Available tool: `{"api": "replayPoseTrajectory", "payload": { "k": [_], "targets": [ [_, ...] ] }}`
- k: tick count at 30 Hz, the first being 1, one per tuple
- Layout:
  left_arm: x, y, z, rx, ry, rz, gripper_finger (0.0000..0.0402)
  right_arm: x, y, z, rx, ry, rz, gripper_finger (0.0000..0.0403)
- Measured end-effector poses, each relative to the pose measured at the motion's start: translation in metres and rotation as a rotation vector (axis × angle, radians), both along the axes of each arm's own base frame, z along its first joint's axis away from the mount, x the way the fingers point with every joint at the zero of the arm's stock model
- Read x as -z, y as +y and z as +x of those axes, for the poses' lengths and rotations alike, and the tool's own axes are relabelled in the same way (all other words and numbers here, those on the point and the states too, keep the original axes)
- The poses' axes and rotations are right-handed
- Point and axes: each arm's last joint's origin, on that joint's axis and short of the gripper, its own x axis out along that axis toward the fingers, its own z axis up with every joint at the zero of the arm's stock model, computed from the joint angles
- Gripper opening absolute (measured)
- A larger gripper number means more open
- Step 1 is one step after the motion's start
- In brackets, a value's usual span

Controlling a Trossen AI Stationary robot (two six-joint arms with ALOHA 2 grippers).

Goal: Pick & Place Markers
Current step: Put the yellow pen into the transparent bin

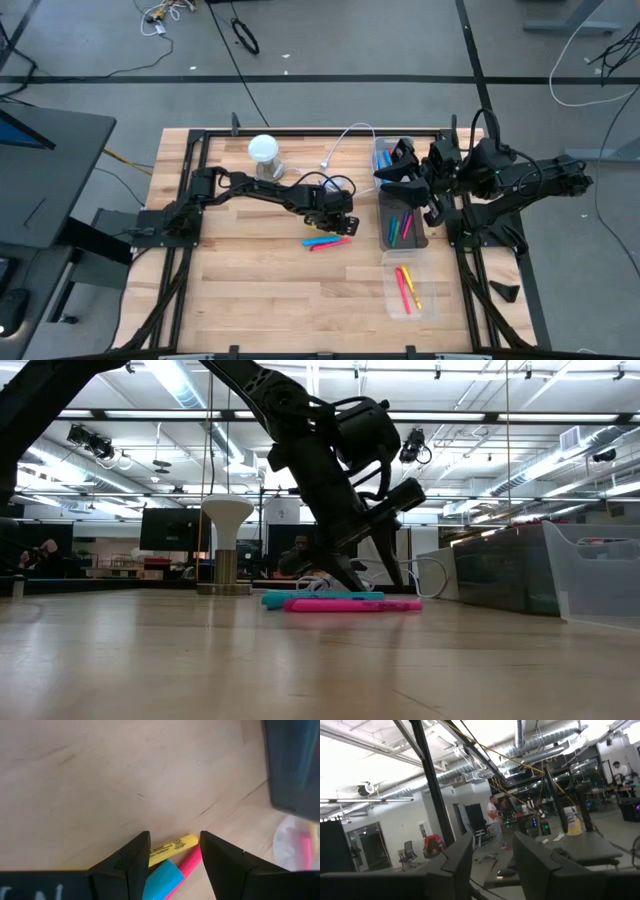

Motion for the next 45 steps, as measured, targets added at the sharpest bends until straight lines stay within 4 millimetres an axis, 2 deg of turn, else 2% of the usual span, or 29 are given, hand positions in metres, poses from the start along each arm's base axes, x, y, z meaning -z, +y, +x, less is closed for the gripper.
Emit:
{"api": "replayPoseTrajectory", "payload": {
  "k": [4,8,17,29,36,45],
  "targets": [
    [-0.009,0.000,-0.003,0.076,-0.016,0.074,0.0181,0.003,0.000,0.001,-0.008,0.032,0.017,0.0142],
    [-0.022,0.000,-0.010,0.234,-0.010,0.183,0.0181,0.006,0.000,0.002,-0.009,0.070,0.013,0.0142],
    [-0.018,0.001,-0.022,0.698,0.063,0.429,0.0181,0.007,0.001,0.003,-0.024,0.082,0.056,0.0142],
    [-0.017,0.006,-0.026,1.181,0.053,0.664,0.0181,0.005,0.002,0.002,-0.049,0.076,0.113,0.0142],
    [-0.016,0.002,-0.024,1.247,-0.008,0.675,0.0181,0.006,0.008,0.004,-0.052,0.078,0.121,0.0142],
    [-0.007,-0.002,-0.019,1.291,-0.003,0.727,0.0181,0.014,0.016,0.014,-0.024,0.115,0.133,0.0142]
  ]
}}
